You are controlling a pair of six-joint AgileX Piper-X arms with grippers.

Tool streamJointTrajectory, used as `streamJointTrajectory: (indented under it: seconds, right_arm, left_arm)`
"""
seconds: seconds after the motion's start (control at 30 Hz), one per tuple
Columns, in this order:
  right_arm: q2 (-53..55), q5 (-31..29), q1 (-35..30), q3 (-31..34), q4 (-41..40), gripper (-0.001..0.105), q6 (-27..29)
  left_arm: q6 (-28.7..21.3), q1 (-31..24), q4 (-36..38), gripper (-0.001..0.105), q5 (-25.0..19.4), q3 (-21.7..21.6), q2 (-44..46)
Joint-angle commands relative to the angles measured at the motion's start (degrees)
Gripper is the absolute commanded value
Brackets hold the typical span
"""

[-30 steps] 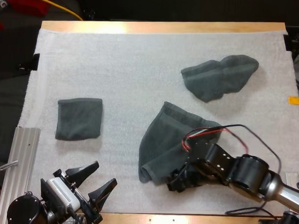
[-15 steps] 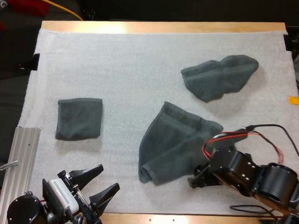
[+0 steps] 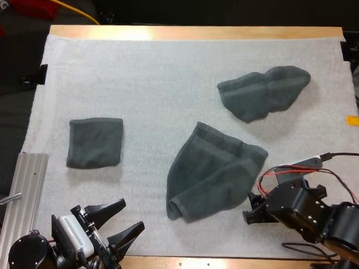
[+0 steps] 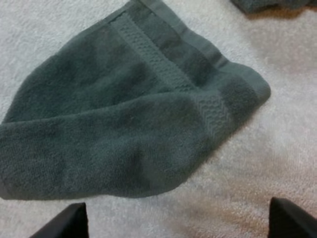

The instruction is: Pick towel from pile, fold and stack

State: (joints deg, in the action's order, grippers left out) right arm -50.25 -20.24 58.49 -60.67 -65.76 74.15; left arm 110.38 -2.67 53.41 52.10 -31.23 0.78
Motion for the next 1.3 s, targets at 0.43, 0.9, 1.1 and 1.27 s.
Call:
streamJointTrajectory:
  seconds: [0.43, 0.9, 1.1, 1.27]
  right_arm:
    - [-0.3, 14.6, -16.4, -0.2, 9.2, 0.07, 7.8]
    - [-8.0, 27.5, -33.2, -0.2, 10.0, 0.07, 17.7]
    - [-12.2, 33.9, -38.9, 0.0, 11.6, 0.07, 21.8]
    - [-16.2, 37.5, -41.6, 0.2, 13.1, 0.07, 24.4]
  left_arm:
    - [1.7, 0.1, -0.4, 0.064, 0.9, 0.0, 7.9]
    - [1.7, 0.1, 4.6, 0.064, 2.1, 0.0, 7.9]
    - [1.7, 0.1, 5.0, 0.064, 2.1, 0.0, 7.9]
    - [1.7, 0.1, 5.1, 0.064, 2.1, 0.0, 7.9]
